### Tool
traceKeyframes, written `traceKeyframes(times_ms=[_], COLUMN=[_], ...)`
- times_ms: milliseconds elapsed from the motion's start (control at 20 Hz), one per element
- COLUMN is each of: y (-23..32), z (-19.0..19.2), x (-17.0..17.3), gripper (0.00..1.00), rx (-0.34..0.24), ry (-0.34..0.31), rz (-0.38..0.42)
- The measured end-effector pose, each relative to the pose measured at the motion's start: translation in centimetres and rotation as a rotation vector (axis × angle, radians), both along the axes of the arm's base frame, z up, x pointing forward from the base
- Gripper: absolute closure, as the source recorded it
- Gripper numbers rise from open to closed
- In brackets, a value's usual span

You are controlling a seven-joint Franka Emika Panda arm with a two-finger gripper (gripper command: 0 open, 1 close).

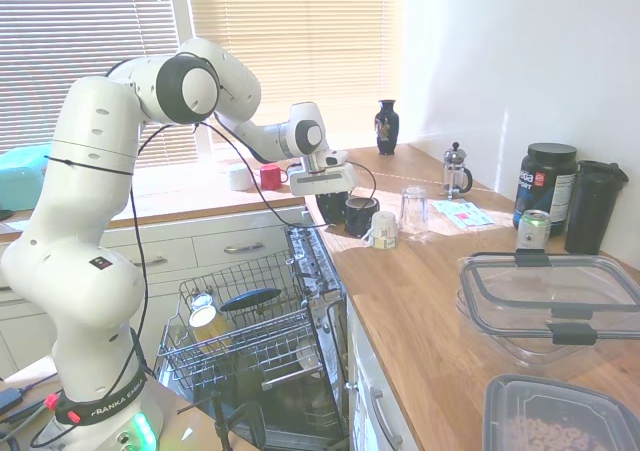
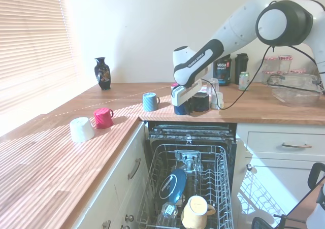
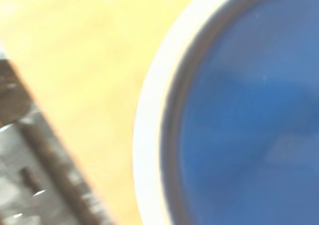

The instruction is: Unload the blue mug from the dishwasher

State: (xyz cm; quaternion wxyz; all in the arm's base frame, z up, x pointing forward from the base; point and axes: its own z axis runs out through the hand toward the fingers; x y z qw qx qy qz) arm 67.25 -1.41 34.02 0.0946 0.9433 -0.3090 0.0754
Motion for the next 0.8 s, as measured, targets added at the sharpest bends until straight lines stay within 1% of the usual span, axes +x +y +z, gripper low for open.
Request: traceKeyframes(times_ms=[50, 100, 250, 400, 650, 800], y=[-0.4, -0.7, -0.9, -0.8, 0.6, 1.3], z=[0.0, 0.1, 0.3, 0.4, 0.4, 1.4], x=[0.4, 0.8, 1.7, 2.4, 3.2, 3.5], gripper=[1.0, 0.0, 0.0, 0.0, 0.0, 0.0], rx=[-0.003, -0.002, 0.008, 0.009, 0.007, 0.007], ry=[0.005, 0.014, 0.058, 0.072, 0.064, 0.044], rz=[-0.004, -0.011, -0.024, -0.022, -0.001, 0.007])
